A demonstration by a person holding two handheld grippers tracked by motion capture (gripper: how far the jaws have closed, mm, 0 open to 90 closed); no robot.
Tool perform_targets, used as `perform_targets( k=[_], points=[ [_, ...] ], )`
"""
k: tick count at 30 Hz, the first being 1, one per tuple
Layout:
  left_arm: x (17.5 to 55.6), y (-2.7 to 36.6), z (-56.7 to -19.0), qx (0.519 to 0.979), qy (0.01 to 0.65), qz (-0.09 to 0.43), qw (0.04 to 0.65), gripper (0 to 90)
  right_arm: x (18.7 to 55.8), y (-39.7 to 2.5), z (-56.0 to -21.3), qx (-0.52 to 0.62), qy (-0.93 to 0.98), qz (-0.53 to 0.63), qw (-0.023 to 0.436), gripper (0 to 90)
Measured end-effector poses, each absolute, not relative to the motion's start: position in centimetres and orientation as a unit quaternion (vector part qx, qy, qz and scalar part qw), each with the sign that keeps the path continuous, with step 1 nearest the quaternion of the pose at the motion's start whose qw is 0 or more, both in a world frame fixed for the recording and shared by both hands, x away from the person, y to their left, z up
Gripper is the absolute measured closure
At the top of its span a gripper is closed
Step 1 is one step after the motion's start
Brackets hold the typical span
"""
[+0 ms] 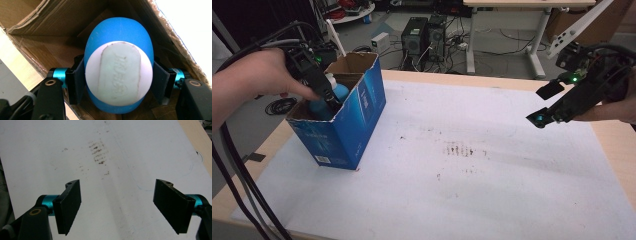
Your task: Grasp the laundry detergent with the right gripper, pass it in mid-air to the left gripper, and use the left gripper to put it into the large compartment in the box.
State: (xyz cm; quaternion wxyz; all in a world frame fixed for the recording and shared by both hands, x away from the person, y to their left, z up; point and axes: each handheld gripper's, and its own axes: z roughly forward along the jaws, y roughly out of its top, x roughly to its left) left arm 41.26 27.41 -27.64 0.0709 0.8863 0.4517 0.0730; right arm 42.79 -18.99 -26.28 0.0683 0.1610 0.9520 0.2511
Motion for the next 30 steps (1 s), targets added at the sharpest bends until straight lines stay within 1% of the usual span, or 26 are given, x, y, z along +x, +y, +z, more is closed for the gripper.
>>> perform_targets(
  k=[4, 5, 6, 7, 9, 11, 13, 14, 15, 18, 19, 20, 22, 24, 25, 26, 27, 28, 29, 30],
  points=[
    [41.3, 27.1, -27.5, 0.890, 0.445, 0.077, 0.067, 37.5, 42.8, -19.0, -26.3, 0.159, 0.953, 0.249, 0.069, 21.9],
    [41.3, 27.1, -27.5, 0.890, 0.445, 0.077, 0.067, 35.5, 42.7, -18.9, -26.3, 0.159, 0.953, 0.249, 0.069, 21.9],
    [41.3, 27.1, -27.3, 0.890, 0.443, 0.082, 0.070, 35.5, 42.7, -18.9, -26.3, 0.159, 0.953, 0.249, 0.069, 21.9],
    [41.2, 27.1, -27.0, 0.888, 0.445, 0.084, 0.071, 32.4, 42.7, -18.9, -26.3, 0.159, 0.953, 0.249, 0.068, 21.9],
    [41.1, 27.1, -26.2, 0.890, 0.440, 0.094, 0.070, 30.6, 42.7, -19.0, -26.3, 0.159, 0.953, 0.250, 0.068, 21.9],
    [40.9, 27.1, -25.5, 0.891, 0.437, 0.104, 0.072, 26.5, 42.7, -19.0, -26.3, 0.157, 0.953, 0.249, 0.069, 21.9],
    [40.8, 27.1, -25.1, 0.891, 0.436, 0.108, 0.073, 26.4, 42.7, -19.0, -26.3, 0.157, 0.953, 0.249, 0.069, 21.9],
    [40.5, 27.0, -24.1, 0.894, 0.427, 0.120, 0.071, 26.4, 42.7, -19.1, -26.3, 0.158, 0.953, 0.249, 0.069, 21.9],
    [40.3, 26.9, -23.7, 0.894, 0.425, 0.124, 0.073, 22.3, 42.6, -19.1, -26.4, 0.158, 0.953, 0.250, 0.069, 21.9],
    [40.0, 26.4, -22.7, 0.896, 0.416, 0.131, 0.081, 22.1, 42.6, -19.1, -26.4, 0.158, 0.953, 0.250, 0.070, 21.9],
    [39.8, 25.7, -21.9, 0.900, 0.404, 0.139, 0.091, 21.2, 42.5, -19.2, -26.5, 0.160, 0.953, 0.249, 0.070, 21.9],
    [39.8, 25.7, -21.9, 0.900, 0.404, 0.139, 0.091, 21.1, 42.5, -19.2, -26.5, 0.160, 0.953, 0.249, 0.070, 21.9],
    [39.6, 24.5, -21.2, 0.906, 0.384, 0.146, 0.100, 21.1, 42.3, -19.3, -26.6, 0.162, 0.952, 0.249, 0.069, 21.9],
    [39.6, 24.1, -20.9, 0.910, 0.374, 0.145, 0.102, 21.0, 42.2, -19.4, -26.5, 0.162, 0.951, 0.254, 0.071, 21.8],
    [39.5, 23.0, -20.7, 0.915, 0.358, 0.145, 0.113, 21.0, 42.1, -19.5, -26.5, 0.166, 0.950, 0.256, 0.070, 21.8],
    [39.5, 23.0, -20.7, 0.915, 0.358, 0.145, 0.113, 21.0, 42.1, -19.5, -26.5, 0.166, 0.950, 0.256, 0.070, 21.8],
    [39.6, 21.8, -20.6, 0.923, 0.338, 0.141, 0.117, 21.0, 41.9, -19.6, -26.5, 0.168, 0.948, 0.260, 0.070, 21.8],
    [39.6, 21.8, -20.6, 0.923, 0.338, 0.141, 0.117, 21.0, 41.9, -19.7, -26.5, 0.170, 0.948, 0.260, 0.072, 21.8],
    [39.6, 20.6, -20.7, 0.928, 0.322, 0.137, 0.127, 21.0, 41.8, -19.8, -26.5, 0.173, 0.947, 0.261, 0.071, 21.2],
    [39.6, 20.6, -20.7, 0.928, 0.322, 0.137, 0.127, 21.0, 41.8, -19.8, -26.5, 0.173, 0.947, 0.261, 0.071, 21.2]
  ],
)
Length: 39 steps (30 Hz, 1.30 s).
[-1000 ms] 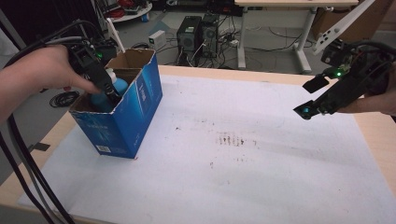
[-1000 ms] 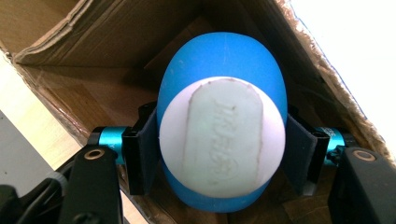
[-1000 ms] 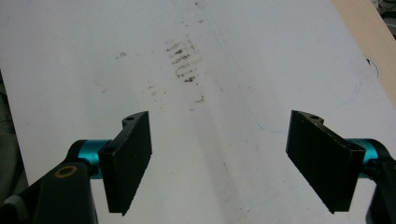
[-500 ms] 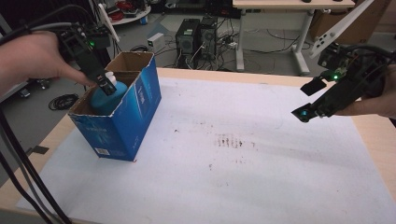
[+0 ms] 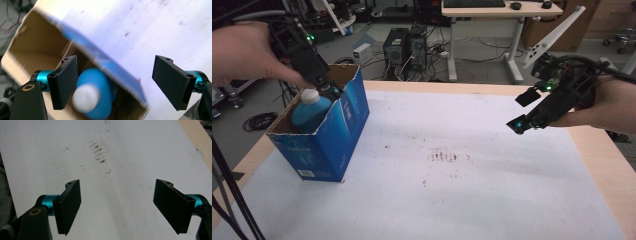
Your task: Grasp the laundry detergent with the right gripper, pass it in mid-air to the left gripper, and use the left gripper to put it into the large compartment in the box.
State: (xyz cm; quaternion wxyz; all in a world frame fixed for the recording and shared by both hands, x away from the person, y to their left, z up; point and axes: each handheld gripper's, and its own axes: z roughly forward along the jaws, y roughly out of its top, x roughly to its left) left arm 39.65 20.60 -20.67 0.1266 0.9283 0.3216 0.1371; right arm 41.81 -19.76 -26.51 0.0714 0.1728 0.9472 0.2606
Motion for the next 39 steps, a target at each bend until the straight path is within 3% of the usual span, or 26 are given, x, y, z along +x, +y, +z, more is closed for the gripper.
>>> perform_targets(
  k=[1, 18, 39],
  points=[
    [39.8, 19.5, -20.8, 0.935, 0.303, 0.133, 0.129, 21.0, 41.7, -19.9, -26.5, 0.183, 0.944, 0.263, 0.078, 13.3],
    [40.2, 11.0, -25.6, 0.961, 0.203, 0.113, 0.149, 21.0, 39.7, -20.8, -26.8, 0.199, 0.943, 0.252, 0.083, 13.3],
    [40.0, 9.8, -27.7, 0.963, 0.199, 0.116, 0.143, 21.0, 40.2, -20.5, -27.4, 0.184, 0.948, 0.248, 0.072, 13.3]
  ],
)
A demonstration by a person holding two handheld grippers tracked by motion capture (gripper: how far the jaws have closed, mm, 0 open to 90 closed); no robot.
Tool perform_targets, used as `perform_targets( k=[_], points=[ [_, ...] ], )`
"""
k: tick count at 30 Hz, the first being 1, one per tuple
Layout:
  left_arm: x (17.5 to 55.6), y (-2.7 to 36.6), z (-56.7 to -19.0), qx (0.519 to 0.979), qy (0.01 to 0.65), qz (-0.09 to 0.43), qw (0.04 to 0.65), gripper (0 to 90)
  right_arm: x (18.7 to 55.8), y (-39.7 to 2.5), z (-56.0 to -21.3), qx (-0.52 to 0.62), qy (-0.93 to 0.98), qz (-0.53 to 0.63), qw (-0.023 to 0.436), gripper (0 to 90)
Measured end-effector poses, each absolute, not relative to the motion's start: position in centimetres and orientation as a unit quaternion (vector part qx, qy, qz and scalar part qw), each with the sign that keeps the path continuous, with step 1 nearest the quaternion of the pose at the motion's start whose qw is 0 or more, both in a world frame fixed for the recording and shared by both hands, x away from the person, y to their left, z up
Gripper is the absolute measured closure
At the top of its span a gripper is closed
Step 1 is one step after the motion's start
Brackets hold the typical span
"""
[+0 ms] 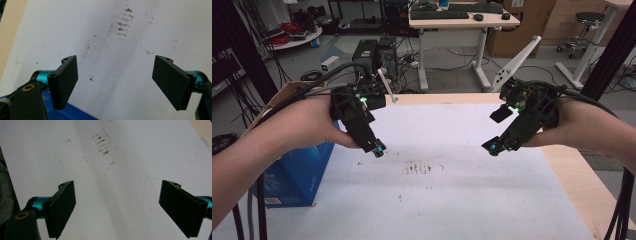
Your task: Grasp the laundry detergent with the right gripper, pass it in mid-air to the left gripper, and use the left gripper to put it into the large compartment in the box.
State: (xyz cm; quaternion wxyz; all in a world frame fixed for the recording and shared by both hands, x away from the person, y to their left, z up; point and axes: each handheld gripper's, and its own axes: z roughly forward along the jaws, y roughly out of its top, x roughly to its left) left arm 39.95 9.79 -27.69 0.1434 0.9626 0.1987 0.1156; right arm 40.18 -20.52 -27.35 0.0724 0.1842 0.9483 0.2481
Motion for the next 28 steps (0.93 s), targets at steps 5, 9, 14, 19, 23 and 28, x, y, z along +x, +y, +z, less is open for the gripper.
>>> perform_targets(
  k=[5, 9, 14, 19, 23, 28],
  points=[
    [40.0, 9.8, -28.3, 0.963, 0.201, 0.111, 0.140, 21.0, 40.3, -20.5, -27.5, 0.184, 0.949, 0.246, 0.069, 13.3],
    [40.1, 9.7, -28.6, 0.963, 0.200, 0.110, 0.140, 21.0, 40.4, -20.5, -27.6, 0.183, 0.949, 0.245, 0.070, 13.3],
    [40.2, 9.6, -28.7, 0.964, 0.198, 0.110, 0.138, 21.0, 40.4, -20.5, -27.7, 0.183, 0.950, 0.244, 0.069, 13.3],
    [40.2, 9.6, -28.8, 0.965, 0.196, 0.108, 0.137, 21.0, 40.5, -20.5, -27.8, 0.183, 0.950, 0.243, 0.069, 13.3],
    [40.2, 9.6, -28.8, 0.964, 0.198, 0.109, 0.140, 21.0, 40.5, -20.4, -27.9, 0.181, 0.951, 0.243, 0.069, 13.3],
    [40.2, 9.7, -28.8, 0.963, 0.201, 0.110, 0.142, 21.0, 40.5, -20.4, -27.9, 0.182, 0.951, 0.242, 0.069, 13.3]
  ],
)
